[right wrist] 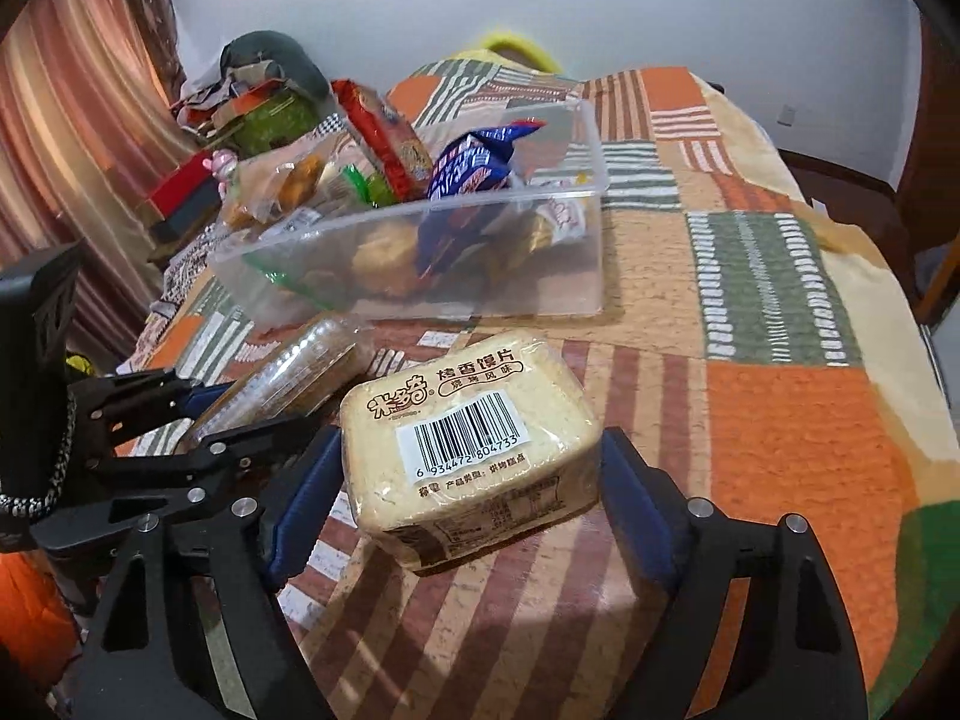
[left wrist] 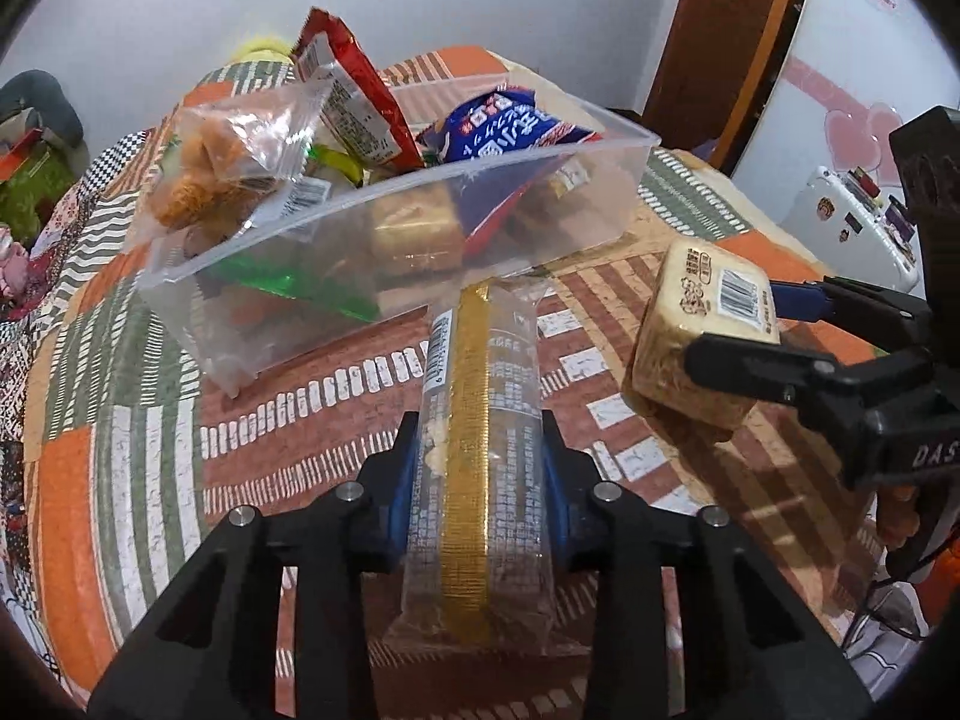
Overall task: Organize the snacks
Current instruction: 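Lower biscuit pack into box with left tool while right tool lowers bread cake pack in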
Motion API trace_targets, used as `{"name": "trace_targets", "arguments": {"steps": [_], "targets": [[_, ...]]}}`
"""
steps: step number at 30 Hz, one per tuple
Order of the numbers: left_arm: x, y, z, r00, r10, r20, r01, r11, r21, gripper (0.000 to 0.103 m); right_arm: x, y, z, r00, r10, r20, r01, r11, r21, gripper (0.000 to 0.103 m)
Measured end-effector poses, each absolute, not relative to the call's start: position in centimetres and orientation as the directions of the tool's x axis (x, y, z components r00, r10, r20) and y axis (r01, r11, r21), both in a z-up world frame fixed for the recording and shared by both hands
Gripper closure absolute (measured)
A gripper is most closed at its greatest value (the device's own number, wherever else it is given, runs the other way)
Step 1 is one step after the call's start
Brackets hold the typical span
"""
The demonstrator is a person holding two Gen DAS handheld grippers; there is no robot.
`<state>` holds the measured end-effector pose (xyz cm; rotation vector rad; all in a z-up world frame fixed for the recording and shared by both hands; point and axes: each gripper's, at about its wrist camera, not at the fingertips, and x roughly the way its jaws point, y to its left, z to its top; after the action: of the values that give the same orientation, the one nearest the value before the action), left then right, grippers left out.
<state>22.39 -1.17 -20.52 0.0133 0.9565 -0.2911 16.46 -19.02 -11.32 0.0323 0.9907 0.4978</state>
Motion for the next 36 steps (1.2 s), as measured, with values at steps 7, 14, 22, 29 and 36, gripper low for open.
{"name": "trace_targets", "arguments": {"steps": [7,14,22,29,36], "targets": [[21.3,-0.6,-16.8,0.609,-0.244,-0.755,0.241,0.963,-0.117,0.068,16.4,-19.7,-8.7,0.505,0.422,-0.753,-0.391,0.890,0.236,0.021],[22.3,0.2,-12.7,0.681,-0.252,-0.687,0.230,0.965,-0.126,0.068,17.9,-19.4,-6.4,0.558,0.426,-0.712,-0.404,0.889,0.215,0.021],[26.8,0.1,-11.7,0.708,-0.239,-0.665,0.212,0.970,-0.123,0.067,20.8,-18.5,-5.3,0.602,0.421,-0.678,-0.404,0.893,0.196,0.021],[31.3,0.4,-13.5,0.684,-0.230,-0.692,0.185,0.973,-0.141,0.067,24.0,-17.3,-6.1,0.600,0.409,-0.688,-0.397,0.899,0.188,0.021],[34.1,0.3,-15.3,0.675,-0.212,-0.707,0.165,0.977,-0.136,0.068,25.9,-16.1,-8.2,0.571,0.396,-0.719,-0.393,0.901,0.184,0.022]]}}
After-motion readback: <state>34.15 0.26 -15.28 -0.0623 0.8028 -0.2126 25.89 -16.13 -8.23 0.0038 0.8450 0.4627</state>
